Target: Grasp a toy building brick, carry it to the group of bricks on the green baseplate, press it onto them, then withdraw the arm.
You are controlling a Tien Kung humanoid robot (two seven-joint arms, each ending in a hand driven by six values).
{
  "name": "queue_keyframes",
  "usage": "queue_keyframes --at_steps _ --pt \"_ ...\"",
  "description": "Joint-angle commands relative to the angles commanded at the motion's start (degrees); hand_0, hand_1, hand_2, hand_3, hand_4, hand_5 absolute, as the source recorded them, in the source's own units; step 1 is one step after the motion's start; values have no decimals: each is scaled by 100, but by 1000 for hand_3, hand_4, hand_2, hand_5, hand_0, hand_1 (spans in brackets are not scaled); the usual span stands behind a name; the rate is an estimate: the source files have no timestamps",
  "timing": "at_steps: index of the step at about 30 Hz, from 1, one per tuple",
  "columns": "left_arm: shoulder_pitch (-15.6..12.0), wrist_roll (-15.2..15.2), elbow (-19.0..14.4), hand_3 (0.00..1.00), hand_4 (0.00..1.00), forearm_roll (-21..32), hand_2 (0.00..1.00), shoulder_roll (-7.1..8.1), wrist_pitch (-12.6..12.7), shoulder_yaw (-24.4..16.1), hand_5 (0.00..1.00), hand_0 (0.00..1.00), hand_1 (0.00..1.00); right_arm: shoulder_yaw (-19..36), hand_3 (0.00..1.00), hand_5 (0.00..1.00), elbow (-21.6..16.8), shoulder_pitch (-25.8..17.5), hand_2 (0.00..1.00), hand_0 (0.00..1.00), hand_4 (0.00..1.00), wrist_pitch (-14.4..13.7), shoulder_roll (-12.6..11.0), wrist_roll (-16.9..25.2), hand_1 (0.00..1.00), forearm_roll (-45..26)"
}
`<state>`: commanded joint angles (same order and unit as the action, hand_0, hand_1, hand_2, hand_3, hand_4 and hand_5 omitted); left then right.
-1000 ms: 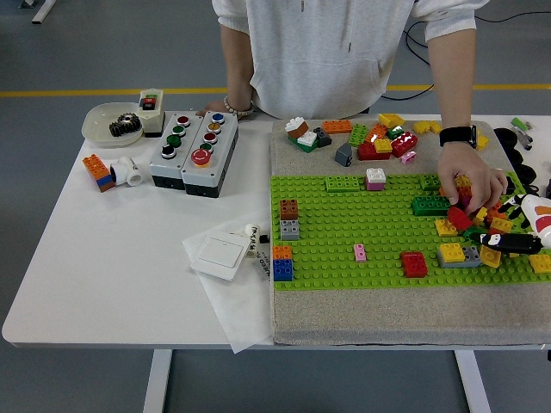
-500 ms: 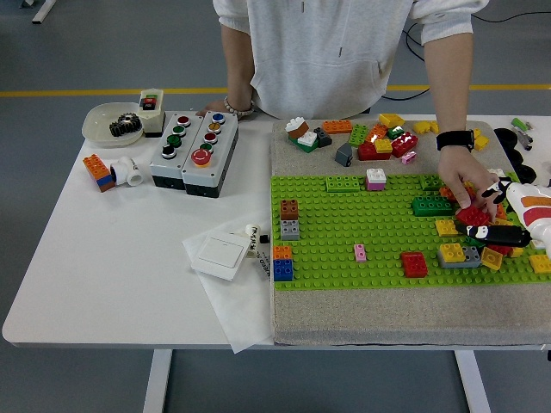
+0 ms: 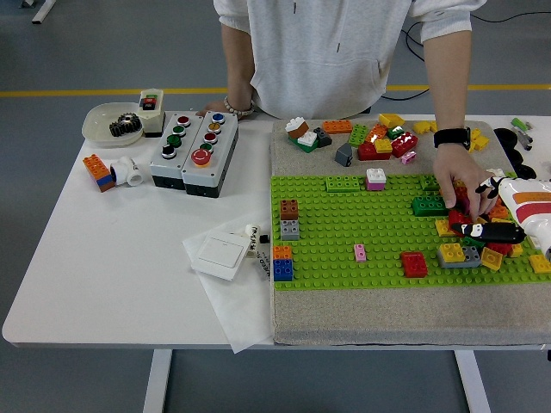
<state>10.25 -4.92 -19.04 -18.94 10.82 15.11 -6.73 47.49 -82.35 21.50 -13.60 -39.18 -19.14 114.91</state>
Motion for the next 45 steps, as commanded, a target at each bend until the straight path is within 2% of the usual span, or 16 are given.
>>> queue_keyframes --at_steps 5,8,9,11,15,26,34,45 --pt "6 5 9 589 616 18 740 8 6 3 646 751 747 -125 691 735 -20 101 620 400 998 86 -32 -6 518 -70" --pt "7 3 9 589 616 14 740 8 8 0 646 751 747 -242 691 735 3 163 620 400 998 -16 -4 -164 518 -311" --pt "13 8 7 589 616 28 740 10 8 9 646 751 748 -275 644 731 16 187 597 376 998 -37 11 -258 498 -354" --pt "26 8 4 589 616 34 740 13 6 11 646 751 748 -304 644 731 20 212 597 376 998 -58 24 -383 498 -408" --pt "37 23 -1 590 617 62 739 17 5 32 647 752 747 -299 625 729 0 214 591 363 998 -58 21 -463 489 -434" --pt "24 7 8 589 616 58 740 23 3 11 645 751 747 -493 622 729 -65 373 585 359 998 71 21 -769 483 -578" --pt "34 10 0 589 616 75 739 25 1 22 646 752 748 -954 613 719 349 871 585 346 998 260 135 -987 475 -1072" --pt "-9 -13 1 588 615 42 739 35 0 -7 645 752 748 -1481 597 703 888 1376 583 345 998 501 309 -926 477 -1269"
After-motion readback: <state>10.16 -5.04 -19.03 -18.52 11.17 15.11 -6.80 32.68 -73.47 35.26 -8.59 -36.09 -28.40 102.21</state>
